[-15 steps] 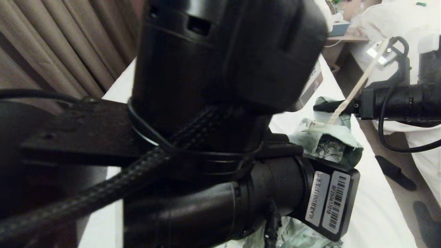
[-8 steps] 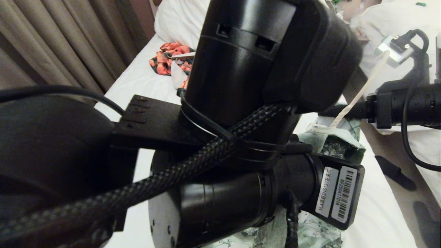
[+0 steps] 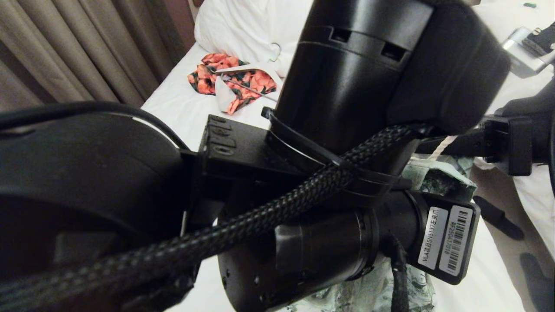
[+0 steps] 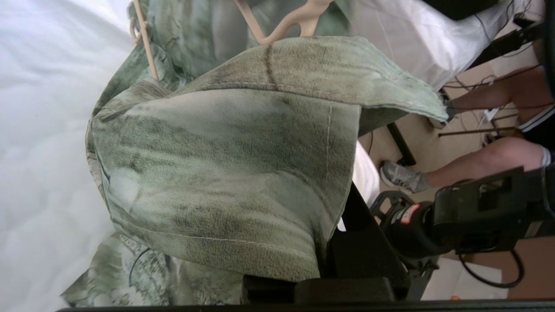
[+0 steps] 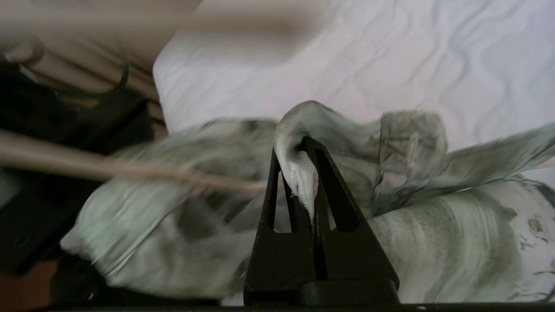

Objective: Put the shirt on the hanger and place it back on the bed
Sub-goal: Hook the other side of the shirt onto the hanger

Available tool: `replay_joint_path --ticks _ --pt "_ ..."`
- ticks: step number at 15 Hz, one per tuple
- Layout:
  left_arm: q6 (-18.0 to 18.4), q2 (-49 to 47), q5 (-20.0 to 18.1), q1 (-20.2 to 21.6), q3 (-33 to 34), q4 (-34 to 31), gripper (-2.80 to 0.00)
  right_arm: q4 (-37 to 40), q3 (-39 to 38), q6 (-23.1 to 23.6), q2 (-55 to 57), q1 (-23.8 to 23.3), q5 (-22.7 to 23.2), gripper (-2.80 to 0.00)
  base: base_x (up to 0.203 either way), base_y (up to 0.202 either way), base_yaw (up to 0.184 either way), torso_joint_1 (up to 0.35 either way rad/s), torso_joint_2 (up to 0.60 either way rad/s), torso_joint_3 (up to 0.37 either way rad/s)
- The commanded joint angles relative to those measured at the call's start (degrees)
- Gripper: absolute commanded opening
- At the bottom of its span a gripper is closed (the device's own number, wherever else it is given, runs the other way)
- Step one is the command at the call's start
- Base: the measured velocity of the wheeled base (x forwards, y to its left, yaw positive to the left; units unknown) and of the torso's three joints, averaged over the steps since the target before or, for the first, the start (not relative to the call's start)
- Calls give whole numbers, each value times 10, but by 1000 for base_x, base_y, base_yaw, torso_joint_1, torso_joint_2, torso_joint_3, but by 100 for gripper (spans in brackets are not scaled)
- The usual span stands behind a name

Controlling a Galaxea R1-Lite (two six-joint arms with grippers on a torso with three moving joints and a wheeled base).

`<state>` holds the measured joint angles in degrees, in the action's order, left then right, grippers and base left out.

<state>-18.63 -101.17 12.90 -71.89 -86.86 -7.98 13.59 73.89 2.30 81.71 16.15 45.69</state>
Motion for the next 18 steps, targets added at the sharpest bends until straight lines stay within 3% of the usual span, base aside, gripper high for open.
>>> replay_joint_path --ticks 1,6,10,16,17,18 --pt "-7 -5 2 2 -10 0 -280 16 -2 10 -13 4 3 -280 0 0 0 0 0 0" --pt "-11 13 35 17 -6 -1 -280 49 -16 30 -10 -41 -1 -280 0 0 0 0 0 0" --pt "-10 28 51 39 -9 3 -280 114 -16 29 16 -61 -82 -280 0 0 0 0 0 0" --pt "-11 28 51 51 -13 6 -280 214 -4 12 23 -51 -175 -280 0 0 0 0 0 0" --pt "-11 29 51 52 -13 6 -280 227 -3 11 22 -52 -175 0 0 0 0 0 0 0" --pt "-11 29 51 51 -13 6 -280 240 -3 9 18 -52 -176 0 0 0 0 0 0 0"
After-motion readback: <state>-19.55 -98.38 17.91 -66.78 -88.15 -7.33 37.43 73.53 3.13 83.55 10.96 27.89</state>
